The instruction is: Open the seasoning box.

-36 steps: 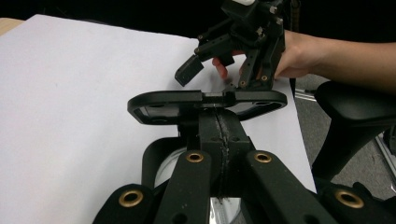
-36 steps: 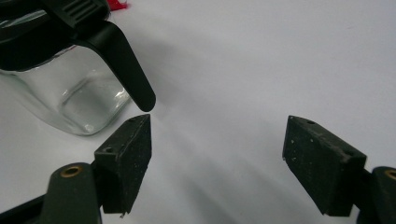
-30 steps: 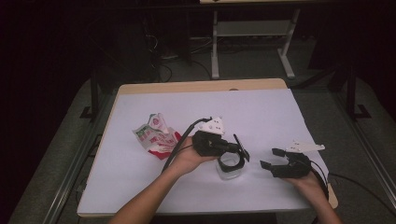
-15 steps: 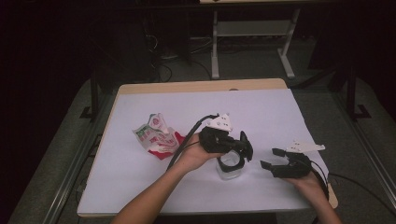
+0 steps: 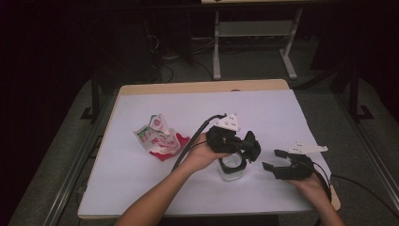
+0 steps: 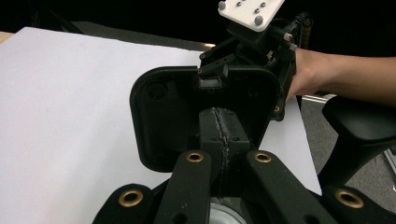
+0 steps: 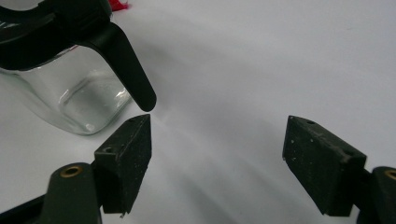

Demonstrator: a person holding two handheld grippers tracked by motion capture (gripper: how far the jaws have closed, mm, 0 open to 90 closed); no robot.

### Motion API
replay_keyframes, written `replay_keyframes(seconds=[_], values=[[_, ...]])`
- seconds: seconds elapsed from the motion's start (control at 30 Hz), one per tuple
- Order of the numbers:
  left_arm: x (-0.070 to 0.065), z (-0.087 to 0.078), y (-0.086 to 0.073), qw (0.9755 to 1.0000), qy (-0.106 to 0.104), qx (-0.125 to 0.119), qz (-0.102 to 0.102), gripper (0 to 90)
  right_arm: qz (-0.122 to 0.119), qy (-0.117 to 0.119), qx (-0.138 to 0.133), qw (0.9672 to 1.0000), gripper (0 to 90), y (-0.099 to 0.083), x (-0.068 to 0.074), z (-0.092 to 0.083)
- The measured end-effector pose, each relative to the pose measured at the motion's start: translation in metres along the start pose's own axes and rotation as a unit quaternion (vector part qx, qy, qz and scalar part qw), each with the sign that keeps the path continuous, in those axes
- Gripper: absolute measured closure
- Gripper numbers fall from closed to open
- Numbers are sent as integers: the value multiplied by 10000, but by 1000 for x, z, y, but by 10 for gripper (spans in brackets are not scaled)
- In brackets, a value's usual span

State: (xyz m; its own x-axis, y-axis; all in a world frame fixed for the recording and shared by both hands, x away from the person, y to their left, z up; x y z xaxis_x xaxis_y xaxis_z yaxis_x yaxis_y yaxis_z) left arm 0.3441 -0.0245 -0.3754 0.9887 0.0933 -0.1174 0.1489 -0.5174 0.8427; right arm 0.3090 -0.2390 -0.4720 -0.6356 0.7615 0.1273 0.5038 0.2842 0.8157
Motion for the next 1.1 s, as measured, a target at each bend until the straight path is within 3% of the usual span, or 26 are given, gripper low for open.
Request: replay_keyframes(seconds=[0.57,0.77,0.87,1.1], values=[[3,2,-1,9999,-41,29,-132,898,-3,-2,17,10000,235,-1,0,0],[0,-3,-1,9999,-56,111,-67,896,-7,2,25,10000,235,-1,0,0],[-1,-7,-2,9999,-30,63,-127,856,-11,11,23,10000,235,-1,1,0],[-3,-17,-11,9995,74,250,-203,693,-16,25,25,10000,235,-1,1,1]])
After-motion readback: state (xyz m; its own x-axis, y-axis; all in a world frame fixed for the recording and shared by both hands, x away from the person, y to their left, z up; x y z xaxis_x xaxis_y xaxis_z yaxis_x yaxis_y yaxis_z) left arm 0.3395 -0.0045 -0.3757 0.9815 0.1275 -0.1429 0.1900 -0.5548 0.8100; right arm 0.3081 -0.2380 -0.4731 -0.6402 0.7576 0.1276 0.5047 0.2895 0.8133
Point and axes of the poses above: each handheld gripper's, and its own axes: z roughly forward along the jaws, y roughly out of its top, x roughly to its left, the point moved 4 cm from there along z, roughly forward along the jaws, and after that the axes turned 2 degrees about -y, right-handed, at the moved point
